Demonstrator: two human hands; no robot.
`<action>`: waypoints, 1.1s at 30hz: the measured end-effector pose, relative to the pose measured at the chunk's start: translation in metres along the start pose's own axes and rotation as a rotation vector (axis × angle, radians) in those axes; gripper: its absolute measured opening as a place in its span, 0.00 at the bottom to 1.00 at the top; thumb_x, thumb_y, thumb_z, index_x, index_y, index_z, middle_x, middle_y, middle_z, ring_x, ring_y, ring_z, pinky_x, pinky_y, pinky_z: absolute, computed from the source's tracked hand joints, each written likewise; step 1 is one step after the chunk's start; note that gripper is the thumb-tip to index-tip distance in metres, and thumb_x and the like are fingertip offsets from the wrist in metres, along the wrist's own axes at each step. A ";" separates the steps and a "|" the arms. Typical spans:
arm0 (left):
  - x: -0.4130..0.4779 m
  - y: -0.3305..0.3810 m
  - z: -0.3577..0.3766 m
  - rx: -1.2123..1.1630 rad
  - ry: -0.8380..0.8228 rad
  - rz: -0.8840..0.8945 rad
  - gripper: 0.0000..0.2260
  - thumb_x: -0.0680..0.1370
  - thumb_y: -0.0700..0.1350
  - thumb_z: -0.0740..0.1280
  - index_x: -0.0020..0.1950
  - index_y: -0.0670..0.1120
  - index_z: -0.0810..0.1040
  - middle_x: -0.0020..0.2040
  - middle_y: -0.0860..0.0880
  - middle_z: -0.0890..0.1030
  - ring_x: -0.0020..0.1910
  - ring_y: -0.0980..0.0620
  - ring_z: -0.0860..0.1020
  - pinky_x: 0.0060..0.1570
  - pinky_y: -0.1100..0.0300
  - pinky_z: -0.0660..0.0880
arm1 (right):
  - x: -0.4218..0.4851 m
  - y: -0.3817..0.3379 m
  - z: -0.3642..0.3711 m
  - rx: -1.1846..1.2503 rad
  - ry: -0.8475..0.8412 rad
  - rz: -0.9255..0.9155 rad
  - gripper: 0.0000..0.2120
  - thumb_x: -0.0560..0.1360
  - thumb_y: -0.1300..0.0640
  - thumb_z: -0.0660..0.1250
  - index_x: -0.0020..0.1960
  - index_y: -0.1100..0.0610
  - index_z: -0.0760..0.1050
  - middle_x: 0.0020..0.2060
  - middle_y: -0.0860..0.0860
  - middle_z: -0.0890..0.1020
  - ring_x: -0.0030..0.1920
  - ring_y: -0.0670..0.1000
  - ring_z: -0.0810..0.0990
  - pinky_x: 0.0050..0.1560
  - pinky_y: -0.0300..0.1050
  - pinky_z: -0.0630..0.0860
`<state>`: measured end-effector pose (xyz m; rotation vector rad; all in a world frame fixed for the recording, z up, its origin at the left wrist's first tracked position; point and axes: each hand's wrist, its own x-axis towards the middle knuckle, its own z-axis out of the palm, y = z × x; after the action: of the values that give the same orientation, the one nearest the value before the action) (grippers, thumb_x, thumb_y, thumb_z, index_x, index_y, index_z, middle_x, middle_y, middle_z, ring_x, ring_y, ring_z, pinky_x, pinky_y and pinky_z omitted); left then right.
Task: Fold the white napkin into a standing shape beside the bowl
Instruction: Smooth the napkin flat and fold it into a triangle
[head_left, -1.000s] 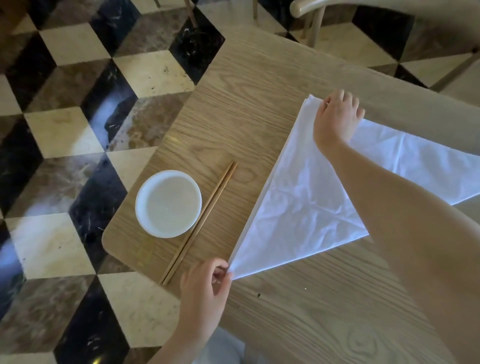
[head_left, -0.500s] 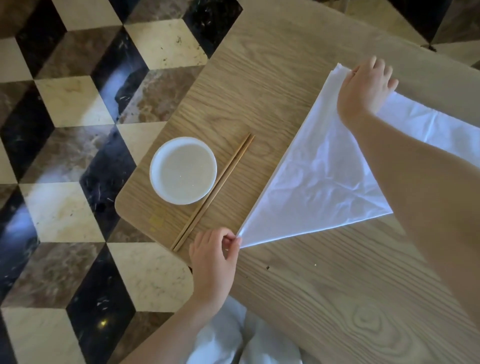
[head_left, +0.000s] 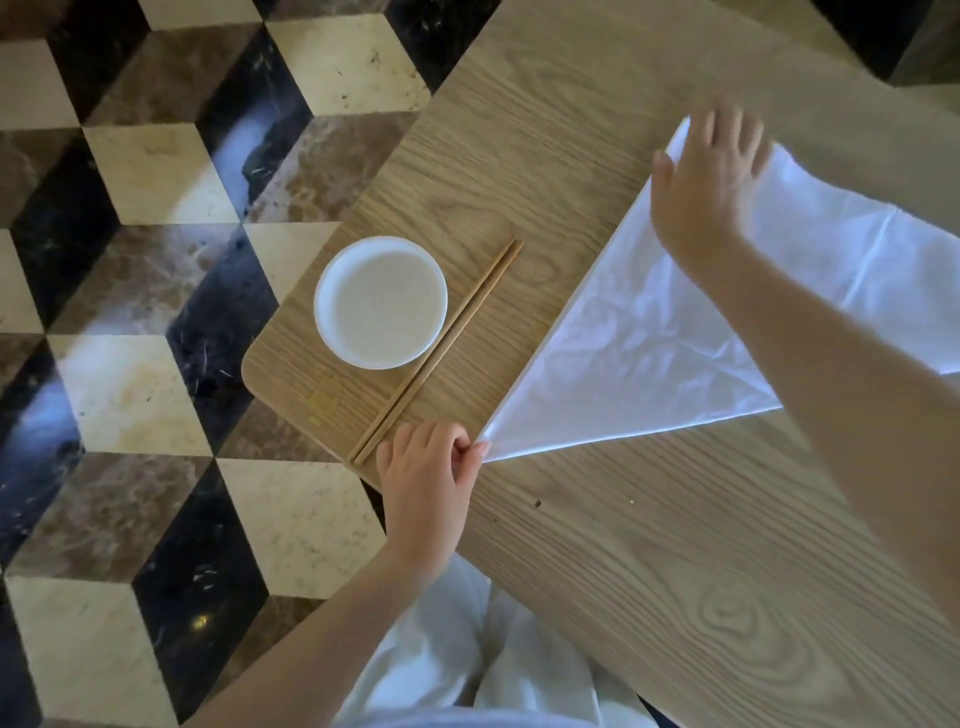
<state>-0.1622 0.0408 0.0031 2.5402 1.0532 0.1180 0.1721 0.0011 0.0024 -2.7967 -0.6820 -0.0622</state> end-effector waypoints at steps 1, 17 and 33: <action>0.000 0.001 0.000 0.010 0.017 0.006 0.08 0.72 0.48 0.71 0.39 0.46 0.76 0.32 0.51 0.77 0.36 0.48 0.73 0.42 0.54 0.68 | -0.027 -0.012 -0.002 0.063 -0.027 -0.102 0.22 0.78 0.54 0.54 0.69 0.62 0.63 0.70 0.59 0.66 0.71 0.59 0.61 0.72 0.56 0.54; -0.003 0.001 0.029 0.282 -0.188 0.442 0.25 0.81 0.53 0.50 0.75 0.42 0.55 0.76 0.45 0.58 0.75 0.48 0.54 0.71 0.44 0.56 | -0.132 0.003 0.025 -0.038 -0.308 -0.352 0.31 0.78 0.42 0.48 0.75 0.57 0.52 0.75 0.53 0.57 0.75 0.54 0.54 0.75 0.54 0.48; 0.041 0.005 -0.040 0.125 -0.238 0.765 0.18 0.60 0.27 0.76 0.48 0.38 0.83 0.46 0.43 0.85 0.45 0.46 0.84 0.38 0.53 0.82 | -0.130 0.045 0.012 -0.023 -0.330 -0.284 0.31 0.78 0.41 0.52 0.76 0.53 0.49 0.76 0.50 0.54 0.76 0.51 0.50 0.75 0.51 0.44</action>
<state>-0.1383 0.0790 0.0391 2.8388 -0.0333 -0.0490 0.0770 -0.0925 -0.0334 -2.7352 -1.1582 0.3466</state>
